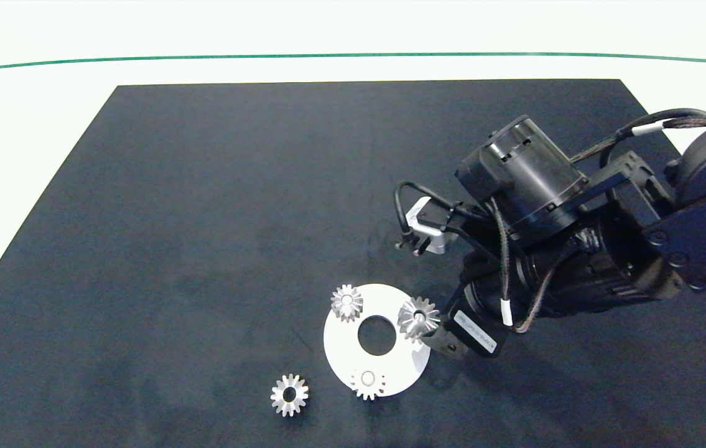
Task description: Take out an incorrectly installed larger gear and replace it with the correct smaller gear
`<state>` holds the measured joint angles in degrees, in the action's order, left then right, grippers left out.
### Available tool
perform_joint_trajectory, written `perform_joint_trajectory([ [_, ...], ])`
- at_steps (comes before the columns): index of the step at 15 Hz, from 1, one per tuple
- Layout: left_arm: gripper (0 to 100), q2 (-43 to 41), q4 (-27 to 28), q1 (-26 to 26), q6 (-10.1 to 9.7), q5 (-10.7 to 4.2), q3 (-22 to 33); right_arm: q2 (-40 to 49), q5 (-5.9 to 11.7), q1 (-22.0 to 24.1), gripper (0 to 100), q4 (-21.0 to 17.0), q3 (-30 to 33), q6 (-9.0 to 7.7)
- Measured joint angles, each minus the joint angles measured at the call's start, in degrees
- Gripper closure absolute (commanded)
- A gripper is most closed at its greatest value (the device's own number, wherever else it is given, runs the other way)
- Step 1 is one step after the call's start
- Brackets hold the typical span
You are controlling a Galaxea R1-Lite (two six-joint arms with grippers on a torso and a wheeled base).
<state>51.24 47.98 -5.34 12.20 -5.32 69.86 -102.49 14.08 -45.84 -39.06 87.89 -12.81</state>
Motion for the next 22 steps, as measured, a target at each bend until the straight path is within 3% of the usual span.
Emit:
perform_joint_trajectory([
  [7,0,0.0,0.0,0.0,0.04,0.0,0.0,-5.64,-0.02,-1.18,0,0.41,2.12,0.28],
  [22,0,-0.02,0.0,0.0,0.11,0.11,0.0,-10.08,0.0,-1.07,30,0.45,4.41,0.24],
])
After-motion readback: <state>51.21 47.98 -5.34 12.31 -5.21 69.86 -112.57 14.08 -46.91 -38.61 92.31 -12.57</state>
